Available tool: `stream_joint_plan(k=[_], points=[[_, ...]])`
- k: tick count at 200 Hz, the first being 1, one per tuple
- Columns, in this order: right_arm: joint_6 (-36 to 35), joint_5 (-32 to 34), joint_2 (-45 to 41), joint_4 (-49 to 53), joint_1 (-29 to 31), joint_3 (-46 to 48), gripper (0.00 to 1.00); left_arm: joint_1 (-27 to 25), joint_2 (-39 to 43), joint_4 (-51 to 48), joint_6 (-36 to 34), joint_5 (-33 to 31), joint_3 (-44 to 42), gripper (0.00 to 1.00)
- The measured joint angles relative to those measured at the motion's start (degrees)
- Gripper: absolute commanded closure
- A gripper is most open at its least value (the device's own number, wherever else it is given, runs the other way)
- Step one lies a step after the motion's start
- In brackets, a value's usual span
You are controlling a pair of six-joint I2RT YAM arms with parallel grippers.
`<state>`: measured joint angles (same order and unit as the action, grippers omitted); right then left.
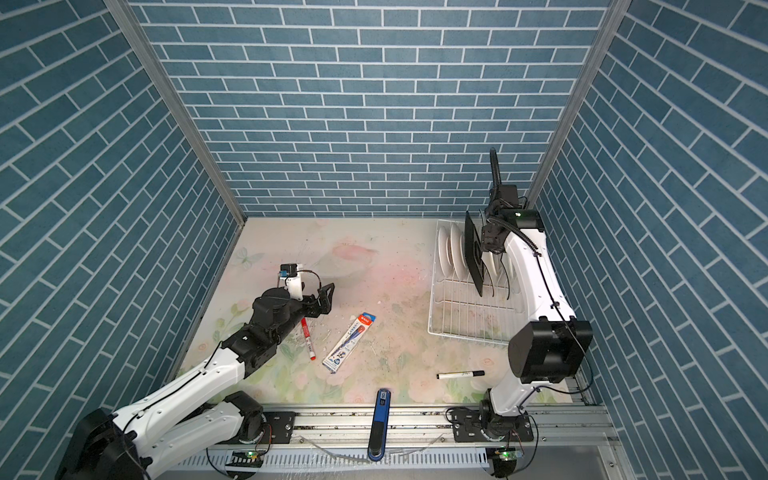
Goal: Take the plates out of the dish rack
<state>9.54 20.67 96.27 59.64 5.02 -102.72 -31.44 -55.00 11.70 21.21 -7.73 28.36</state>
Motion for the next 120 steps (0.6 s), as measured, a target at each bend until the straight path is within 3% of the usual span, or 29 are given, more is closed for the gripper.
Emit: stream_joint_plan(k=[120], points=[[-2.0,3.5,15.7,7.6,-2.7,-14.4,0.46,-0.2,-5.3,0.8,-0.6,-0.1,2.7,0.00]])
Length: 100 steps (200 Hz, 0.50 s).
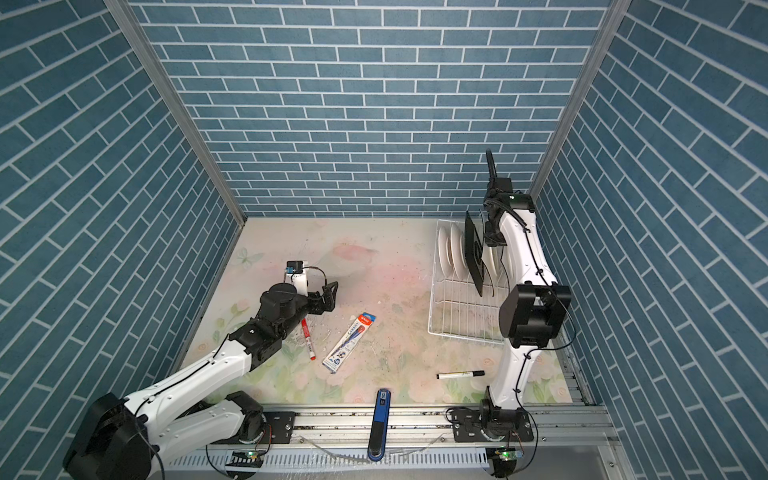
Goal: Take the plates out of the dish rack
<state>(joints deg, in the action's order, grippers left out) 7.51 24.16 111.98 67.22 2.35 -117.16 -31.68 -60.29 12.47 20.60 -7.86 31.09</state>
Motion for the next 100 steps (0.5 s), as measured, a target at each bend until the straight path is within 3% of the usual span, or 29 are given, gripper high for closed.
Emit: stream_joint_plan(k=[100], points=[[-0.6,0.2,3.2,1.1,-0.5,-3.3,0.63,-1.0,-1.7,0.3,-0.6,-0.3,1.6,0.00]])
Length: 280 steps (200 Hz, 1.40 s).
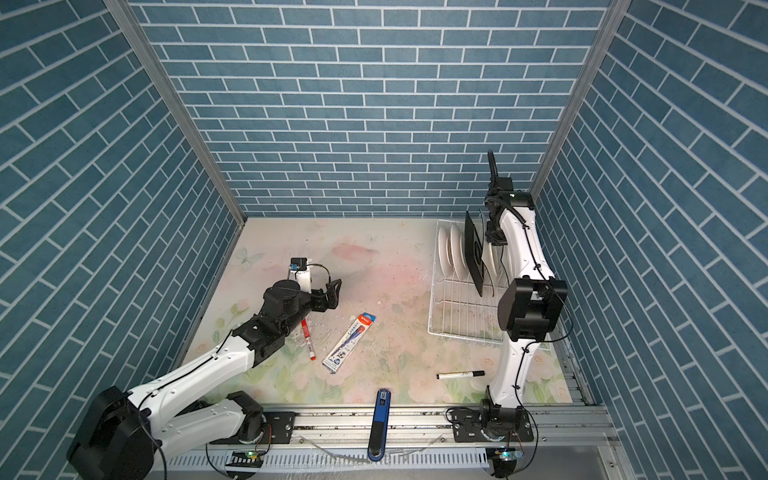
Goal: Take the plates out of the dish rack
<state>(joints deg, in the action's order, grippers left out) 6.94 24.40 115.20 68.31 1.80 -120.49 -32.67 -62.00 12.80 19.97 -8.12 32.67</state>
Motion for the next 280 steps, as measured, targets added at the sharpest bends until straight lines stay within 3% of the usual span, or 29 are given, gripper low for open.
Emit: stream_joint_plan(k=[201,280], points=[[-1.1,0.2,0.5,0.2,0.2,0.0,0.80,-0.7,0.0,0.0,-0.3,-1.3,0.0,0.00],[-3.2,3.3,0.5,0.3,0.3,0.0,0.87,-0.9,1.3,-0.1,-0.3,-2.1,0.0,0.00]])
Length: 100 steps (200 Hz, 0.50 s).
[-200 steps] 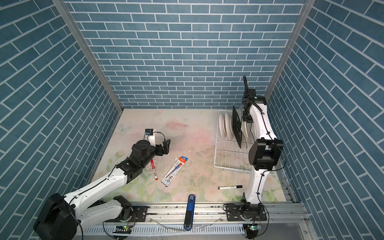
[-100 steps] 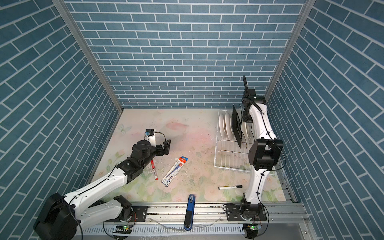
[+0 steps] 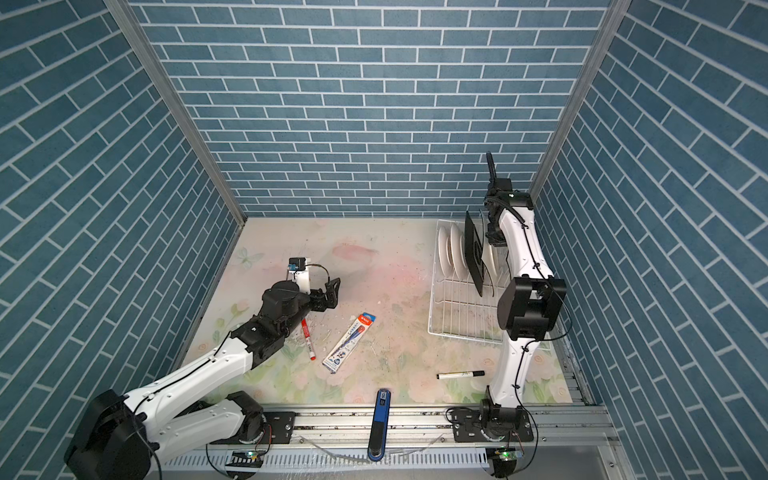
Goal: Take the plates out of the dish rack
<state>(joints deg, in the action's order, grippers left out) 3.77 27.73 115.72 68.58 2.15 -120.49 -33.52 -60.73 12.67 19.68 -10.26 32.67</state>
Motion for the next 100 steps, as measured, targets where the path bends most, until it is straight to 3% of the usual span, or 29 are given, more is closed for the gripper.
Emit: stream_joint_plan(k=[26,60,100], points=[[-0.2,0.6,0.0,0.1,0.3,0.0,0.90,-0.1,0.0,0.0,0.0,0.0,0.0,0.00],[-0.2,1.6,0.2,0.2,0.9,0.0,1.00,-0.1,0.0,0.0,0.0,0.0,0.0,0.00],[-0.2,2.4,0.3,0.1,1.4,0.2,1.00,-0.2,0.1,-0.2,0.0,-0.2,0.0,0.00]])
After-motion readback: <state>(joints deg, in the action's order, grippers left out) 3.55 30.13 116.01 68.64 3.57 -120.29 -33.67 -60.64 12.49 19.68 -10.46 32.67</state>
